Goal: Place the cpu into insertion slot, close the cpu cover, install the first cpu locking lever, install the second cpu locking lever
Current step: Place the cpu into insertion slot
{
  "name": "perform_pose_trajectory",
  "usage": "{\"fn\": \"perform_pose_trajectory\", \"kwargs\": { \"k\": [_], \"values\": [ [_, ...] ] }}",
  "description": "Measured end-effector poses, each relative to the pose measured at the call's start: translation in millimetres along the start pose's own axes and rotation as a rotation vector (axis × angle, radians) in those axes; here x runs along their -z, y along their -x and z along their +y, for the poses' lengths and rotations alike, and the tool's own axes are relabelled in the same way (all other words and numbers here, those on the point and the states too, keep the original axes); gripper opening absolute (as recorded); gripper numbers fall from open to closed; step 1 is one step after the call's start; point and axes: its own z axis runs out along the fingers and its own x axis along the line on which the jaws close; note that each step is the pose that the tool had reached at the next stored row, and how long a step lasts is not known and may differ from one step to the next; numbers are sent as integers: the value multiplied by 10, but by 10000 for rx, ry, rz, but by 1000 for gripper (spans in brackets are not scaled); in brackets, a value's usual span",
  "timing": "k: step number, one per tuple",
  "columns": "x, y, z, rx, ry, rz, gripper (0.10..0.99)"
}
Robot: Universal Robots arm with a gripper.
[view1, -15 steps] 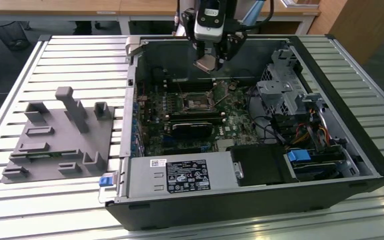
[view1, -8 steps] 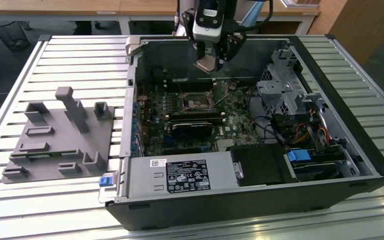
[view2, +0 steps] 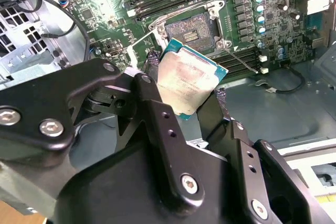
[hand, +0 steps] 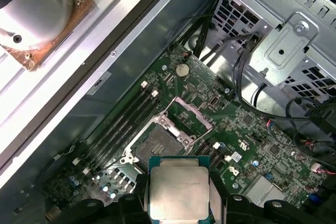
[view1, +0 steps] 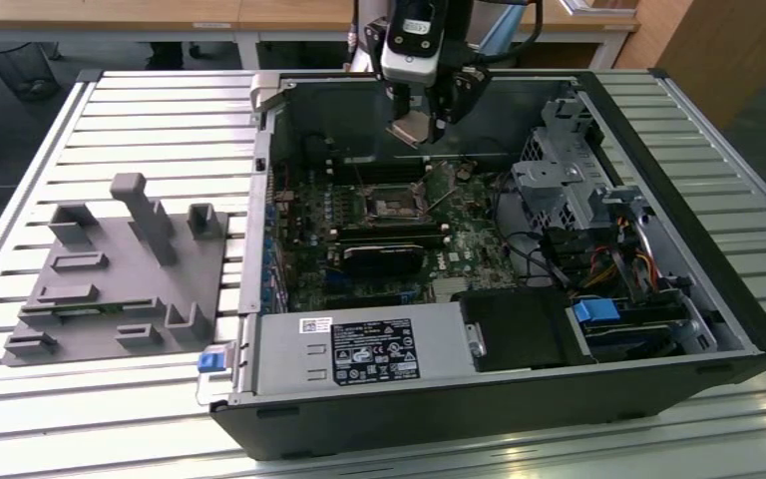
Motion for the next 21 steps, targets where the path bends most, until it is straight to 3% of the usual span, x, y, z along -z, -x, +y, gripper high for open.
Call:
{"fn": "perform_pose_trajectory", "kwargs": {
  "k": [21],
  "values": [
    [-36,1,-3,-852,16,-74,541]
  ]
}}
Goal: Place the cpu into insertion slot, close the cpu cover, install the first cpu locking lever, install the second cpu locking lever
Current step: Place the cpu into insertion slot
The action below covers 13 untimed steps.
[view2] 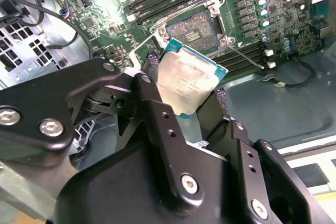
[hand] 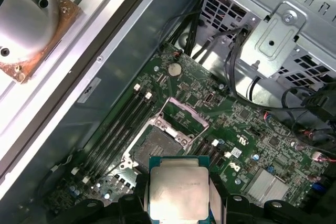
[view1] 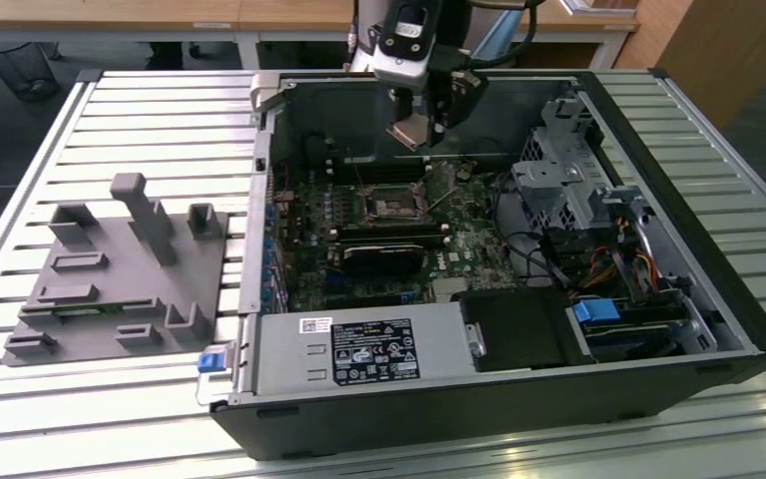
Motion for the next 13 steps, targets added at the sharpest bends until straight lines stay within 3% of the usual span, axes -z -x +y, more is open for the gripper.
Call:
{"fn": "perform_pose_trajectory", "kwargs": {
  "k": [8,13],
  "values": [
    [-17,0,-1,-412,7,-37,541],
    [-30,-2,-1,-946,17,-86,541]
  ]
}}
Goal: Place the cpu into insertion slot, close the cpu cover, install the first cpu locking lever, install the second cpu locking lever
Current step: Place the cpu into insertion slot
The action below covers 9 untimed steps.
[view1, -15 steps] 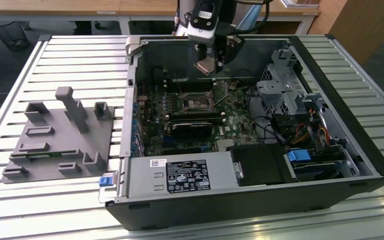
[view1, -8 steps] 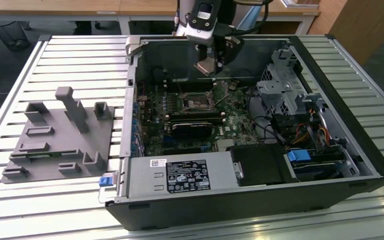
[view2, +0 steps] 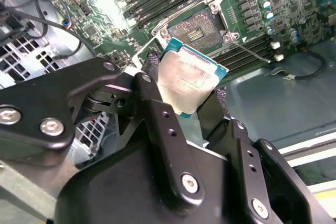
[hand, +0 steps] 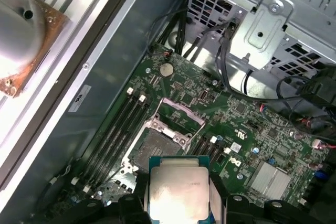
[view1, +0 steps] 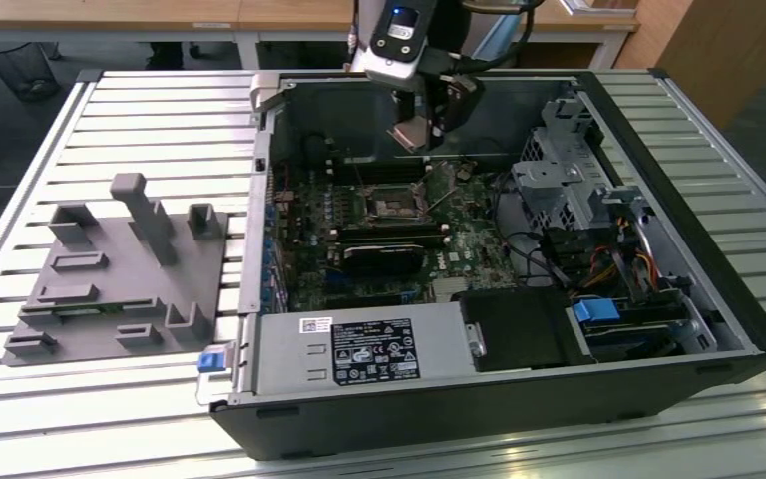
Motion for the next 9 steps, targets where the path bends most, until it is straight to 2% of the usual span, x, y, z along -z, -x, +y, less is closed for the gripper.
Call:
{"fn": "perform_pose_trajectory", "kwargs": {
  "k": [9],
  "values": [
    [-19,-1,-1,-1015,14,-93,541]
  ]
}}
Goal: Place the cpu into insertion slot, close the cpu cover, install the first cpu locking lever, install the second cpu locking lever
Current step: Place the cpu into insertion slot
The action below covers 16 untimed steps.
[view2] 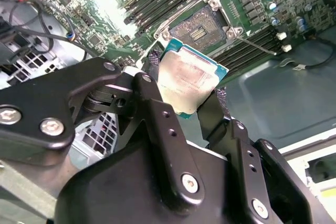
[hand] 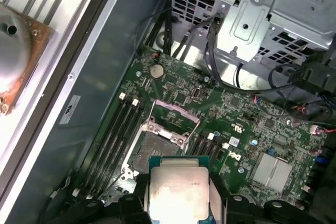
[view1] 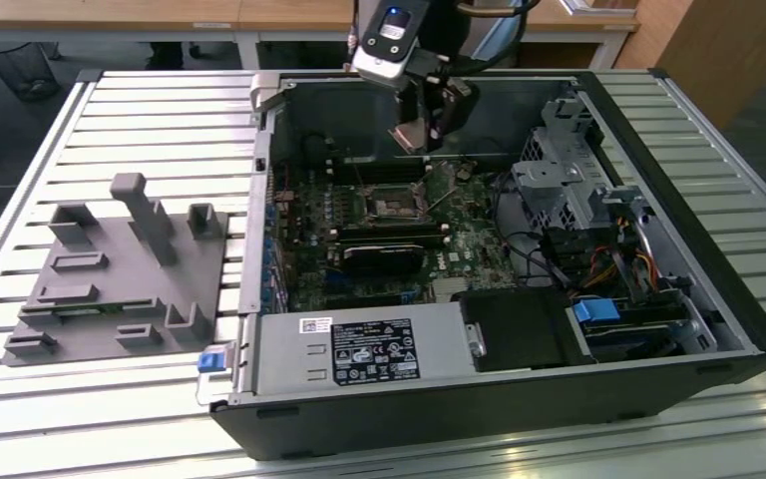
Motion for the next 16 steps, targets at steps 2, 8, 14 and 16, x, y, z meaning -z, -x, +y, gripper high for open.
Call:
{"fn": "perform_pose_trajectory", "kwargs": {
  "k": [2,8,14,16],
  "values": [
    [-3,0,0,-157,2,-14,541],
    [-13,0,-1,-593,11,-51,541],
    [-19,0,-2,-897,16,-78,541],
    [-20,0,-2,-947,16,-83,541]
  ]
}}
